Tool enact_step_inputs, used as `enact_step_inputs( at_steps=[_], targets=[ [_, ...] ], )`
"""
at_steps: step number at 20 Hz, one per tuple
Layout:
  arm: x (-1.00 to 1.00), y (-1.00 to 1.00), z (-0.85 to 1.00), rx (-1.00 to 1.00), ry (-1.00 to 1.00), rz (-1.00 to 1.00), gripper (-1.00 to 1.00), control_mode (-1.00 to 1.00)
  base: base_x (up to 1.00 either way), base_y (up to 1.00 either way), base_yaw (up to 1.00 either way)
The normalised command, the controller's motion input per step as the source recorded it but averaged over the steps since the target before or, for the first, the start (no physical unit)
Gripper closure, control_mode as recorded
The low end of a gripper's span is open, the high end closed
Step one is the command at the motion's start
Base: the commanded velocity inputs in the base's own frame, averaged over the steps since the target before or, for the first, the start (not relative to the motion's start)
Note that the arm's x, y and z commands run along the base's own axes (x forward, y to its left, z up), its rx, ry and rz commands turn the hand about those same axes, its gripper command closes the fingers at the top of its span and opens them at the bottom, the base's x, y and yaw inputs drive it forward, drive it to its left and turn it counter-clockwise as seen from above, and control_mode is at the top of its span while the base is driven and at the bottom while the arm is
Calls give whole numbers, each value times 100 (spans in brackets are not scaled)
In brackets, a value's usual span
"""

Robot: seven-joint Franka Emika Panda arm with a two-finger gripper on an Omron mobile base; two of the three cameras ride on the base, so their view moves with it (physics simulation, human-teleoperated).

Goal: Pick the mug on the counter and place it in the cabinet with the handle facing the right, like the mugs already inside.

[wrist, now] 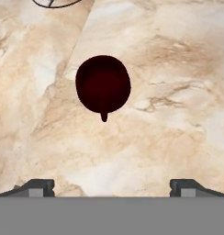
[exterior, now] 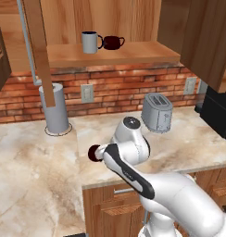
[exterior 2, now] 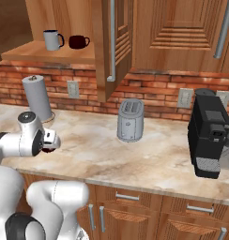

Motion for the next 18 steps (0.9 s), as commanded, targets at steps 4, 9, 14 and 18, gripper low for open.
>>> enact_step_inputs(
  at_steps=[4, 9, 14, 18],
  targets=[
    [11, 20, -21, 0, 0, 0, -100, -100, 0, 0, 0],
    [18, 11, -23, 0, 0, 0, -100, -100, 0, 0, 0],
    [17, 4, -23, 0, 0, 0, -100, -100, 0, 0, 0],
    [14, 3, -20, 0, 0, 0, -100, -100, 0, 0, 0]
  ],
)
